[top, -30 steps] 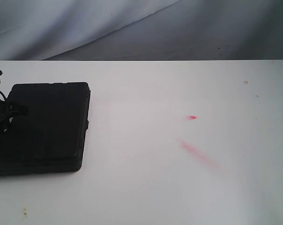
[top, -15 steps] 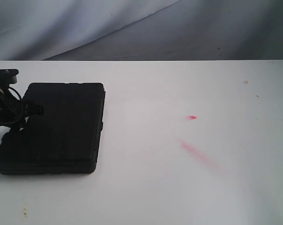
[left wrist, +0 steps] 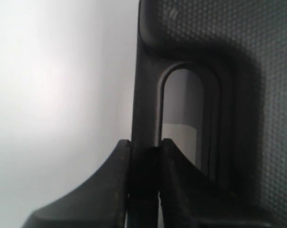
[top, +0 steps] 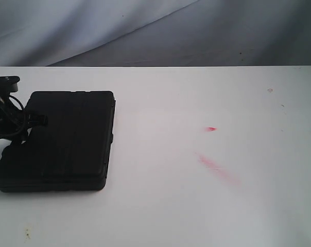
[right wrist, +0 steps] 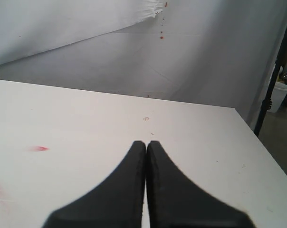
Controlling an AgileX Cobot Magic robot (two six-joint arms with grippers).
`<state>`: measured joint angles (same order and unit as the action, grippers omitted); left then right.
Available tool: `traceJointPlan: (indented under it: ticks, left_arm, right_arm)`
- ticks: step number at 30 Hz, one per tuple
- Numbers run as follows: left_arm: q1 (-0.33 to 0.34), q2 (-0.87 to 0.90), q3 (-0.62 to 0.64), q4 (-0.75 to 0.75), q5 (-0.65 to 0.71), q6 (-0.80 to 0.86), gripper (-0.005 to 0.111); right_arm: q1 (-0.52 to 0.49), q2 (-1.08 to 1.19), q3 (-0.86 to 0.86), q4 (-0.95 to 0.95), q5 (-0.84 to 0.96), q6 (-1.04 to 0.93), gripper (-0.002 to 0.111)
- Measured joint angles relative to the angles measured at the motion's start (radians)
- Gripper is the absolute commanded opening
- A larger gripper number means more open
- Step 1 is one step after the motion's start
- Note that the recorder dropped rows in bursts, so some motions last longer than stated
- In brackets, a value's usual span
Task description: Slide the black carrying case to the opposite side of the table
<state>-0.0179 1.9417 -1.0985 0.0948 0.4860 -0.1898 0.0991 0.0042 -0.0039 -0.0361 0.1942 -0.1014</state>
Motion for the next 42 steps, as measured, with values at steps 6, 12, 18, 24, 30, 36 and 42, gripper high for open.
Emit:
traceJointPlan:
  ticks: [6, 12, 18, 24, 30, 36, 42]
  left_arm:
    - [0.000, 0.000, 0.000, 0.003, 0.000, -0.009, 0.000]
    - [0.000, 0.000, 0.000, 0.003, 0.006, -0.040, 0.000]
    - [0.000, 0.000, 0.000, 0.003, 0.006, -0.052, 0.000]
    - [0.000, 0.000, 0.000, 0.003, 0.006, -0.052, 0.000]
    - [0.000, 0.000, 0.000, 0.003, 0.006, -0.052, 0.000]
    - [0.000, 0.000, 0.000, 0.003, 0.006, -0.052, 0.000]
    - [0.000, 0.000, 0.000, 0.003, 0.006, -0.044, 0.000]
  right_arm:
    - [0.000, 0.000, 0.000, 0.000, 0.000, 0.000, 0.000]
    - [0.000, 0.000, 0.000, 0.000, 0.000, 0.000, 0.000]
    - [0.000, 0.000, 0.000, 0.000, 0.000, 0.000, 0.000]
    - [0.000, 0.000, 0.000, 0.000, 0.000, 0.000, 0.000]
    - [0.000, 0.000, 0.000, 0.000, 0.000, 0.000, 0.000]
    - [0.000, 0.000, 0.000, 0.000, 0.000, 0.000, 0.000]
    - [0.000, 0.000, 0.000, 0.000, 0.000, 0.000, 0.000]
